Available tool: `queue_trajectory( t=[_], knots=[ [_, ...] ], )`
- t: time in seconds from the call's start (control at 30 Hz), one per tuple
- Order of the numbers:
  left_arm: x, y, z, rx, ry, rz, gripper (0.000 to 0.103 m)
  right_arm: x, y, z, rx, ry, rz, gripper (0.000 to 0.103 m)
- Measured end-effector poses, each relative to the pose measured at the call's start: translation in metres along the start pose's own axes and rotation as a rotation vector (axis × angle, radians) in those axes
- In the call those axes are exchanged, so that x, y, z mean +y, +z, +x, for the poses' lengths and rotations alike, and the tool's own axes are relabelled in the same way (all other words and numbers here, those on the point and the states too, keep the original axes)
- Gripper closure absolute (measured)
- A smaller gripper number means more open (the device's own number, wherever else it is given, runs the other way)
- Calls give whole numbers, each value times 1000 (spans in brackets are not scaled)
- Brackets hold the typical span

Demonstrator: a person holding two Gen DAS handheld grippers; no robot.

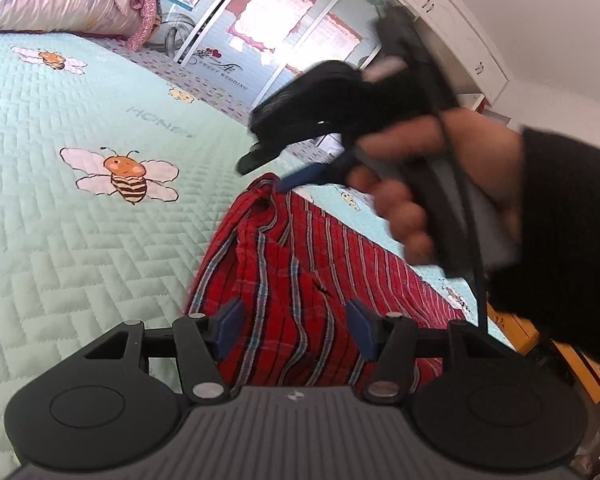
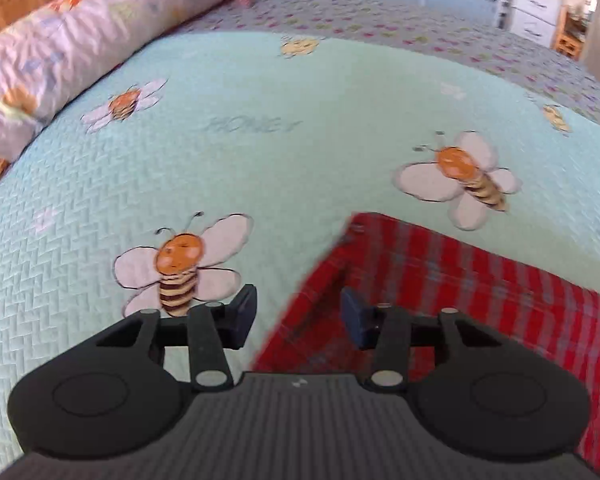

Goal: Fold clothes

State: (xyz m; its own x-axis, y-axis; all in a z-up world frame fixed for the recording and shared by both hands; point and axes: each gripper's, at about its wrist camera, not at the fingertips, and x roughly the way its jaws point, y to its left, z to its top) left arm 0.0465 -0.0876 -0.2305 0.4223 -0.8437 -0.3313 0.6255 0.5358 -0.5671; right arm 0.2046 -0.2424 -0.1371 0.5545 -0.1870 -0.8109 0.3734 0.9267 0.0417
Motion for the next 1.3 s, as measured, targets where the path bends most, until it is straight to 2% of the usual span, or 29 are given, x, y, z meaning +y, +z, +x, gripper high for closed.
queue_trajectory(
  t=[0.03, 0.07, 0.13, 0.23, 0.3, 0.5, 0.67, 0.73, 0.93, 1.0, 1.03, 1.07, 1.3],
  knots=[
    [1, 0, 0, 1, 0, -3, 44, 1, 4, 12, 39, 4, -8, 80],
    [1, 1, -1, 2, -3, -6, 44, -6, 6, 21, 68, -28, 9, 93],
    [1, 1, -1, 2, -8, -11, 44, -21, 8, 37, 123, -90, 44, 93],
    [1, 3, -2, 1, -23, -20, 44, -53, 2, 31, 134, -108, 166, 94],
    [0, 5, -2, -1, -35, -24, 44, -60, -2, 23, 131, -78, 201, 93],
    [1, 6, -3, 0, -39, -35, 44, -50, 6, 34, 175, -119, 161, 81],
    [5, 7, -4, -3, -36, -53, 44, -36, 11, 57, 282, -225, 151, 67],
    [6, 8, -4, -3, -35, -55, 44, -30, 9, 62, 313, -267, 140, 67],
    [9, 10, -4, -2, -31, -72, 44, -44, -2, 63, 322, -265, 240, 66],
    [9, 10, -5, -1, -30, -71, 44, -49, -6, 64, 325, -264, 274, 71],
    [9, 9, -5, -1, -29, -68, 44, -51, -7, 64, 325, -262, 290, 77],
    [9, 9, -6, -1, -27, -67, 44, -53, -6, 62, 299, -233, 292, 103],
    [11, 10, -4, 3, -25, -77, 44, -37, 5, 34, 199, -169, 225, 103]
  ],
)
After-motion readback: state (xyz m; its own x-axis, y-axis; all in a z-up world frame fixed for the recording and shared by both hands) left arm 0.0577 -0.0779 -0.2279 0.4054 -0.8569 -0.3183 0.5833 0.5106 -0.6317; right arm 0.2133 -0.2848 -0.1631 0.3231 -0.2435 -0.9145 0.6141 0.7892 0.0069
